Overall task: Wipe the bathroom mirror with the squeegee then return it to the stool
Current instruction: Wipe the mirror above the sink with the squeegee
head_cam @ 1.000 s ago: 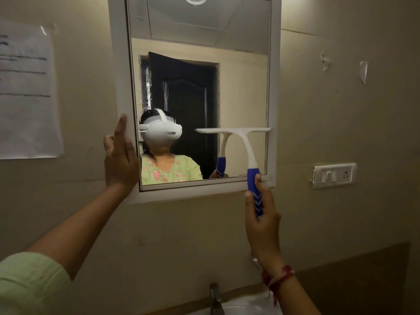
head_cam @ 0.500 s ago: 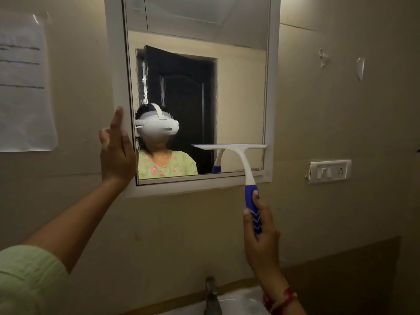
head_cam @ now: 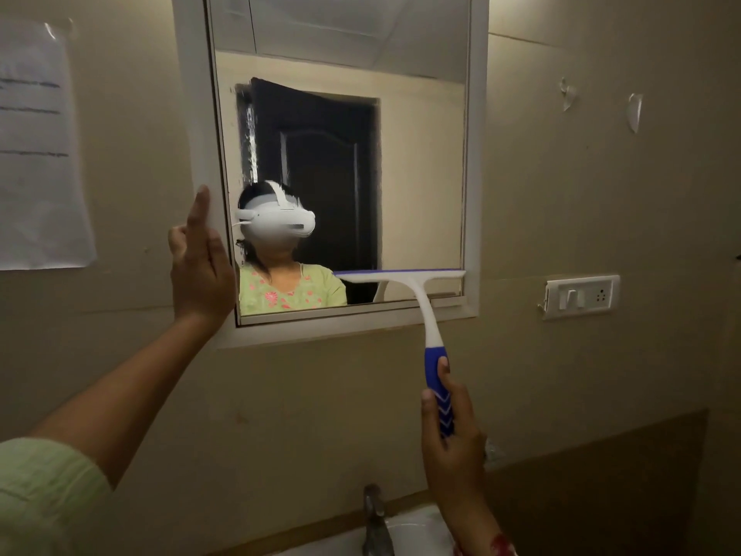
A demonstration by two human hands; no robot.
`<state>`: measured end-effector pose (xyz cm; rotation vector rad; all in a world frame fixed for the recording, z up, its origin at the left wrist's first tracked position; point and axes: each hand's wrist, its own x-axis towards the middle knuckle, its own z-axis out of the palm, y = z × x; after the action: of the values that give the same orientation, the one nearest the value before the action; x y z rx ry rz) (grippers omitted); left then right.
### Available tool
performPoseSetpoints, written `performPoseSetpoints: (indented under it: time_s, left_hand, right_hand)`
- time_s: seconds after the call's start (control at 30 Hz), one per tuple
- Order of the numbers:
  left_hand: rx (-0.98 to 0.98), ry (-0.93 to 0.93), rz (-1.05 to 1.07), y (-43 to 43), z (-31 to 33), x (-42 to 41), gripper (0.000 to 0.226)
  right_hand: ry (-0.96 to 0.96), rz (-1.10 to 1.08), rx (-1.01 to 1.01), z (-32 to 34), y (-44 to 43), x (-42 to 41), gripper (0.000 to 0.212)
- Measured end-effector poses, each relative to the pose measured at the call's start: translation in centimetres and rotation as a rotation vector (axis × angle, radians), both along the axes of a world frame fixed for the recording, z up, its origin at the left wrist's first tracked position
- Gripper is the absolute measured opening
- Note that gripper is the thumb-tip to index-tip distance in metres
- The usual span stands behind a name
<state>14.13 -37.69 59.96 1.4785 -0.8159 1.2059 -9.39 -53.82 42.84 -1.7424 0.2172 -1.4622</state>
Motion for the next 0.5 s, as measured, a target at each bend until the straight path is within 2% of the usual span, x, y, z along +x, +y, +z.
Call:
performPoseSetpoints:
  time_s: [0.5]
  left_hand:
    - [0.005, -0.036, 0.008, 0.0, 0.0, 0.1, 0.047]
  right_hand:
    - [0.040, 0.019, 0.049, -1.6, 0.7, -0.7, 0.042]
